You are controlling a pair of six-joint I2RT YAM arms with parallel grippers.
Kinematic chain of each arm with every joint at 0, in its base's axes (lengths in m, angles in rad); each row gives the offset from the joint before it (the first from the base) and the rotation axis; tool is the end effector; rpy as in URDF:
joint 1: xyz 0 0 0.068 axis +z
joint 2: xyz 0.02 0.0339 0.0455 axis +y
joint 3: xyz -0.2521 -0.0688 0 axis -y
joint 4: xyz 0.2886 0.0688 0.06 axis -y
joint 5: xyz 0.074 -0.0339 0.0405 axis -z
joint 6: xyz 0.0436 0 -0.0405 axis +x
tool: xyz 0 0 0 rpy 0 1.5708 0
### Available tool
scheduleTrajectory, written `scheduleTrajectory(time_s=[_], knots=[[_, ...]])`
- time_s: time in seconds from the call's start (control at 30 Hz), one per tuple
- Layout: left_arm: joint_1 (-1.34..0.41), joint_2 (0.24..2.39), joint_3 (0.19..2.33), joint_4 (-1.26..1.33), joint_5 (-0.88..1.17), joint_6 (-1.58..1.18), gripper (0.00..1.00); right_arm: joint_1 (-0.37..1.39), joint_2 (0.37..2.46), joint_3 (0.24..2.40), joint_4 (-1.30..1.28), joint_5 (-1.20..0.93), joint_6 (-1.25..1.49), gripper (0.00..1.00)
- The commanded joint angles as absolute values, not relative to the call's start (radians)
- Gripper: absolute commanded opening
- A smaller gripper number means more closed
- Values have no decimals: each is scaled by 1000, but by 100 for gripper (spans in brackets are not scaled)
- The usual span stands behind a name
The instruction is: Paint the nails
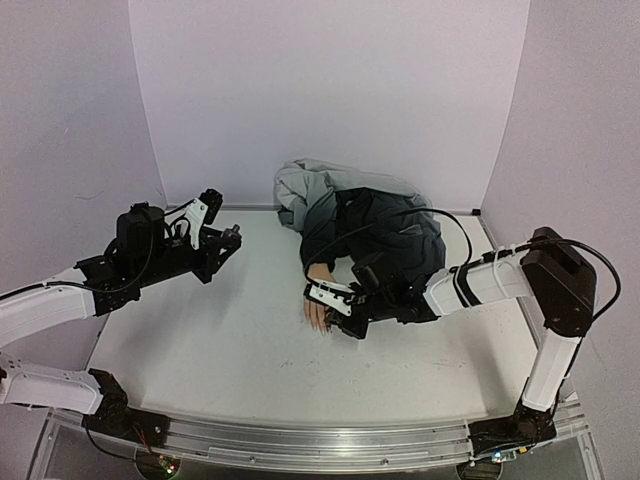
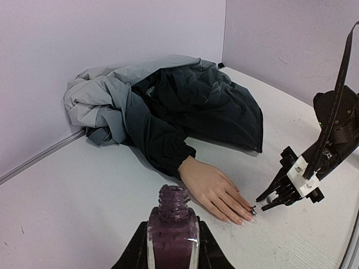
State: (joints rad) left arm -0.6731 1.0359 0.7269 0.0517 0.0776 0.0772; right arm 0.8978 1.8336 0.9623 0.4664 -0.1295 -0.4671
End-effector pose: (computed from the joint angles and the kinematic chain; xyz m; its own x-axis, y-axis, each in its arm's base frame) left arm 0.2311 -0.1886 0.2699 -0.1459 0.2147 -0.9657 0.6935 0.7184 0.0549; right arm 0.2605 0.3358 0.1286 0.1632 -0.5116 -0.8436 -0.8690 0.3303 -0.3685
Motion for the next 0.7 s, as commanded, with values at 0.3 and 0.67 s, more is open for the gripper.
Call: scheduleTrajectory(time_s=[0.3, 0.67], knots=[[-667, 1026, 787, 102, 91, 66, 0, 903, 1854, 994, 462, -130, -456, 0], [-666, 1025, 787, 102, 91, 68, 0, 904, 1855, 994, 457, -111, -453, 0]])
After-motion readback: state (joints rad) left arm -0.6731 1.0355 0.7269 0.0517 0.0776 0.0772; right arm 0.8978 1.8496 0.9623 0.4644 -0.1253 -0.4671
